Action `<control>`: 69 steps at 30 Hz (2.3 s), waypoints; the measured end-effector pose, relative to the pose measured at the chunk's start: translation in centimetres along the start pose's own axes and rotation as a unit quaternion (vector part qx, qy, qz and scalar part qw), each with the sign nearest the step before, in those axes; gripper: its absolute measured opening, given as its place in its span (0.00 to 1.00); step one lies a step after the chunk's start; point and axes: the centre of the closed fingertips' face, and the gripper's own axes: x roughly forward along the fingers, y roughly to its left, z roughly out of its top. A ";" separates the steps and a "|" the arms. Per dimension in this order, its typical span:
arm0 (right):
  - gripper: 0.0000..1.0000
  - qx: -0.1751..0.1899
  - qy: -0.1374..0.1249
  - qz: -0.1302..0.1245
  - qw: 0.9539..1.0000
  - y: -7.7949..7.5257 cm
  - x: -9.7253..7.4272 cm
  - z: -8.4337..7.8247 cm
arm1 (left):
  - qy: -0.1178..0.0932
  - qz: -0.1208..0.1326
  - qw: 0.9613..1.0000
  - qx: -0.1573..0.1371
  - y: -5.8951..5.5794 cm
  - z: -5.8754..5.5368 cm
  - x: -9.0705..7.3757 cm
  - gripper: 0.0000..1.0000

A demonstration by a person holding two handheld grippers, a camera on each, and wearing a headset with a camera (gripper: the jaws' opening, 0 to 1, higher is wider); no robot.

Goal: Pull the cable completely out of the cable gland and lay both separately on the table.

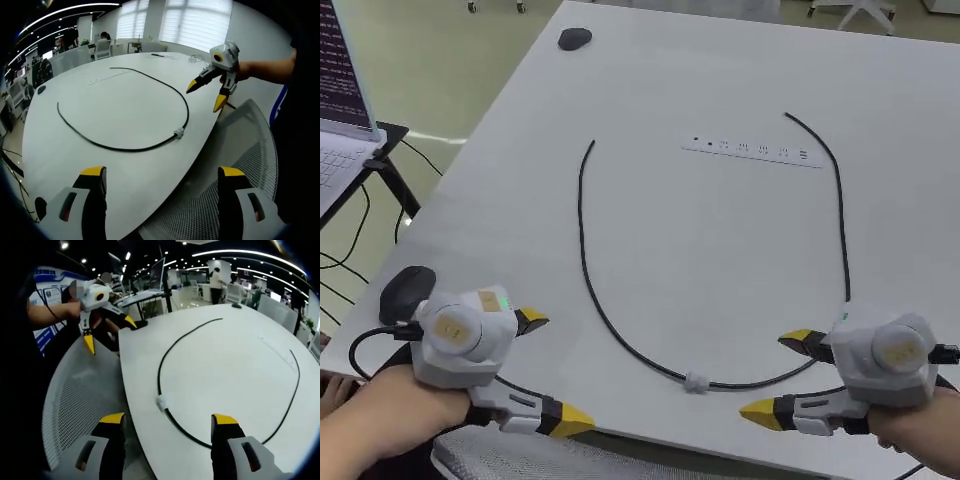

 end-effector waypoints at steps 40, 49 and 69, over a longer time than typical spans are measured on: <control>0.29 -0.084 0.110 0.076 0.987 1.2 8.1 -1.5 | 0.034 -0.004 0.999 -0.009 0.5 -1.1 0.3 0.88; 0.24 -0.098 0.134 0.086 0.982 0.9 8.9 -2.7 | 0.034 -0.003 0.999 -0.014 0.7 -1.2 0.2 0.88; 0.09 -0.113 0.144 0.099 0.978 0.9 9.6 -2.6 | 0.036 -0.010 0.999 -0.017 0.9 -1.5 -0.1 0.84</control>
